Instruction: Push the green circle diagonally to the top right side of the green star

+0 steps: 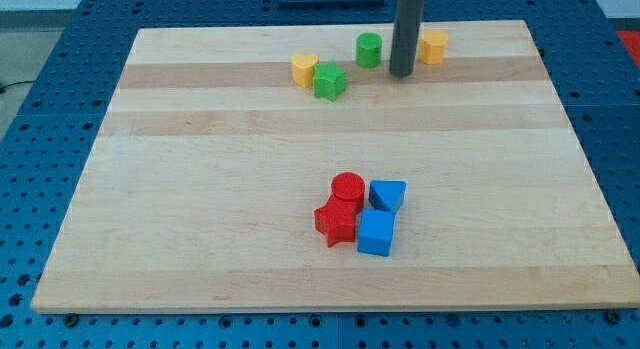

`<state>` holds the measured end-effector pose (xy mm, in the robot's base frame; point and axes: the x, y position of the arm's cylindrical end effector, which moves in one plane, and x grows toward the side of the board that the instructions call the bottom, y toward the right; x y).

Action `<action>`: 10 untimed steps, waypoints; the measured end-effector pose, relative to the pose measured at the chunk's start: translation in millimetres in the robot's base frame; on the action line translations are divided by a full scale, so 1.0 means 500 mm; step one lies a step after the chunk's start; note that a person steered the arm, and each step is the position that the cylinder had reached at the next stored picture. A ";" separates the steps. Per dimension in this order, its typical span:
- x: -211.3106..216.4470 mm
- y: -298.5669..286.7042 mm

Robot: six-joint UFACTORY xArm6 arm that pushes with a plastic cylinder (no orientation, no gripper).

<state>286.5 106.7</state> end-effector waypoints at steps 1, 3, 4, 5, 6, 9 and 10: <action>-0.062 0.018; -0.113 -0.079; -0.111 -0.088; -0.111 -0.089; -0.111 -0.090; -0.112 -0.091; -0.112 -0.091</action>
